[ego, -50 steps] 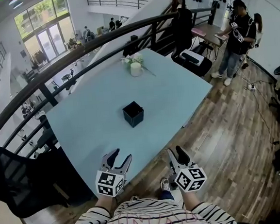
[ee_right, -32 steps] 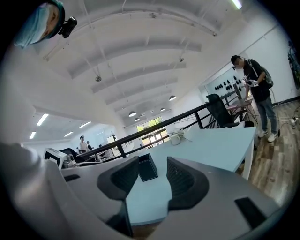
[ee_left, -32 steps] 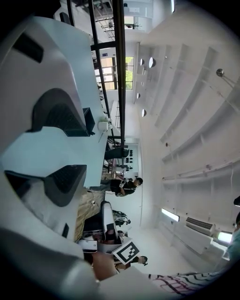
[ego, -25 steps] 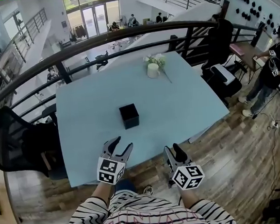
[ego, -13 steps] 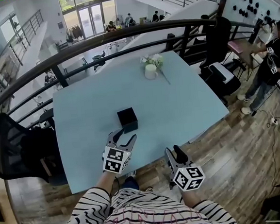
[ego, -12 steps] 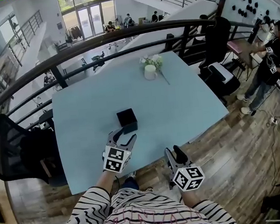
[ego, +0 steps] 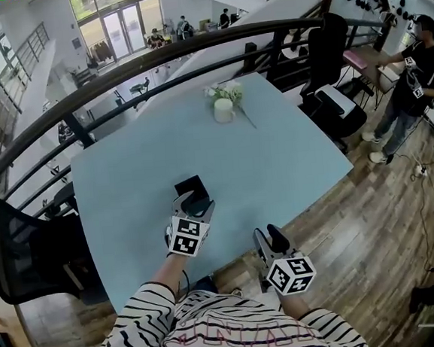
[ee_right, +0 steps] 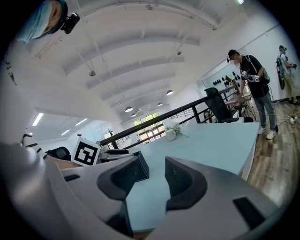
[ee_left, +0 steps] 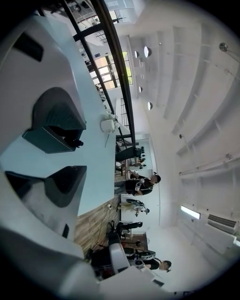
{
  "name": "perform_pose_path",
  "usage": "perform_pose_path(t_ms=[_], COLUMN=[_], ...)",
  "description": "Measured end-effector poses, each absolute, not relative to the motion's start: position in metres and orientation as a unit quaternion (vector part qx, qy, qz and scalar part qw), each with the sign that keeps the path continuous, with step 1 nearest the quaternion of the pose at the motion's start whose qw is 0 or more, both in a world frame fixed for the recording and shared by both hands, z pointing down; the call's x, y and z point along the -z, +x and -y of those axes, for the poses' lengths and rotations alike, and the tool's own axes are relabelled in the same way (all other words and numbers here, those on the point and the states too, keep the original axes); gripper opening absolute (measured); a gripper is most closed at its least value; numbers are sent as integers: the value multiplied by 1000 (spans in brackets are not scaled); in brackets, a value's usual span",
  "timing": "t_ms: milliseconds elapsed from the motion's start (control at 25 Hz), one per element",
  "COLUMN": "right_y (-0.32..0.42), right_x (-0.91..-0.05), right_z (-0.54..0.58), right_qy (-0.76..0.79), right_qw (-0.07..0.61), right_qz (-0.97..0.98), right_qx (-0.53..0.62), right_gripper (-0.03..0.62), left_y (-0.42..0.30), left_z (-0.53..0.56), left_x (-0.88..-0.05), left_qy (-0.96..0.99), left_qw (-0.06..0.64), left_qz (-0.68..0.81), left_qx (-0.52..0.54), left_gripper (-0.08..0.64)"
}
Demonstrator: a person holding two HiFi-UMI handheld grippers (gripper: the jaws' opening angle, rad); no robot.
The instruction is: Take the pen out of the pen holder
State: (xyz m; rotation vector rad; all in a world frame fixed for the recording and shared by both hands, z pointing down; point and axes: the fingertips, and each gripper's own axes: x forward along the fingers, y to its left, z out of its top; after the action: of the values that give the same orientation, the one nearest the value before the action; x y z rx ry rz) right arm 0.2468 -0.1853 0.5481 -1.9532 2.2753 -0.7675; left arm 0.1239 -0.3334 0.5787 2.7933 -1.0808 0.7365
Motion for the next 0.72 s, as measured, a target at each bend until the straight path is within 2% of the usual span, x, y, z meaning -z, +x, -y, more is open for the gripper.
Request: perform_pose_path(t_ms=[600, 720], right_y=[244, 243], right_x=[-557, -559], right_z=[212, 215], right_qy=[-633, -631], right_qw=[15, 16], right_qz=[-728, -728], right_qx=[265, 267], right_gripper=[184, 184], left_y=[130, 129], left_z=[363, 365], left_x=[-601, -605], left_qy=[890, 884], left_qw=[48, 36], left_qz=[353, 353], left_qx=[-285, -305], left_gripper=[215, 176])
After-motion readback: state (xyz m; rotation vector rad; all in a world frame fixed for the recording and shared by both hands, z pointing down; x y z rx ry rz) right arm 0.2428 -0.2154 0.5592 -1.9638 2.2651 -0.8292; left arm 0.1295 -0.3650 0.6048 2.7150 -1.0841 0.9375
